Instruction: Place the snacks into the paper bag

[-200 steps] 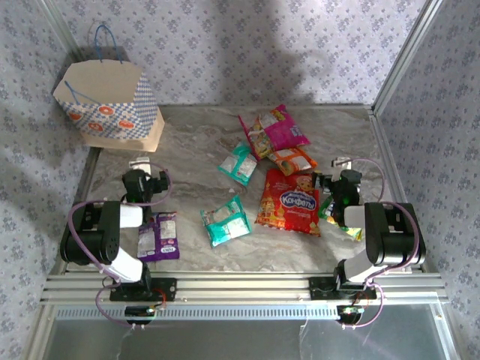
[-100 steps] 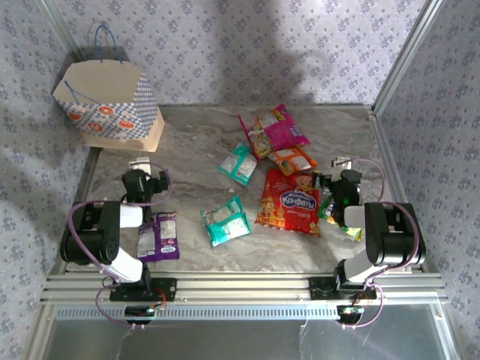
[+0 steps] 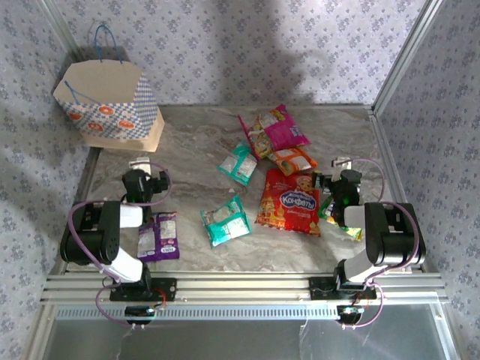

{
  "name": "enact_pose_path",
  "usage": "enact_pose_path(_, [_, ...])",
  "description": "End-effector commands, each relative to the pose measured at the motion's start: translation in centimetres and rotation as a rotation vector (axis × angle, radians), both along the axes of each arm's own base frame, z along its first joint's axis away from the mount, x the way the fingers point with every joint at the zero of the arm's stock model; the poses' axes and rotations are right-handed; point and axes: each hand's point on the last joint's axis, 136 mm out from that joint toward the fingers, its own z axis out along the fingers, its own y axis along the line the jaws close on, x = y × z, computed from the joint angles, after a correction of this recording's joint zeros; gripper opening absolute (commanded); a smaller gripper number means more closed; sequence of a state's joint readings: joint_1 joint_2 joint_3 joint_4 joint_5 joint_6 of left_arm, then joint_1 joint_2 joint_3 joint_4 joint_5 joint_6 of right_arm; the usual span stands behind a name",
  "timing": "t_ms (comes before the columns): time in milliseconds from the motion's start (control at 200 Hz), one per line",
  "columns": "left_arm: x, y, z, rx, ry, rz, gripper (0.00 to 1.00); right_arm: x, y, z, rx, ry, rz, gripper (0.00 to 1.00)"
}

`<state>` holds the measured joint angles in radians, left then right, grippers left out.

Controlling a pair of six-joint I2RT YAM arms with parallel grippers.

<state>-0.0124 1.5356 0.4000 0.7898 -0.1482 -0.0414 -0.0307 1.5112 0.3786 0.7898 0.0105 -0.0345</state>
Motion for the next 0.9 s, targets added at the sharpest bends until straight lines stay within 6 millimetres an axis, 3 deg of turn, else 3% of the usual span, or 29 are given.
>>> enact_pose_path(0, [0.6, 0.1, 1.2, -0.001, -0.048, -0.009, 1.0, 0.5, -0.2, 0.4, 0.002, -0.01, -0.005, 1.0])
enact_pose_path(395, [0.5, 0.2, 1.3, 0.002, -0.043, -0.002, 1.0, 0.4, -0.9, 1.2, -0.042, -0.02, -0.08, 1.0])
enact_pose_path(535, [0.7, 0.3, 2.8, -0.001, -0.01, 0.007, 1.0, 0.6, -1.1, 2.5, -0.077, 0.021, -0.115, 1.0])
enact_pose_path(720, [0.0, 0.3, 4.1, -0.02, 0.012, 0.018, 1.0, 0.5, 0.2, 3.1, -0.133, 0.047, -0.1, 1.0])
enact_pose_path(895, [-0.4, 0.4, 7.2, -0.026, 0.034, 0.061, 1.0, 0.6, 1.5, 5.2, -0.143, 0.038, -0.065, 1.0])
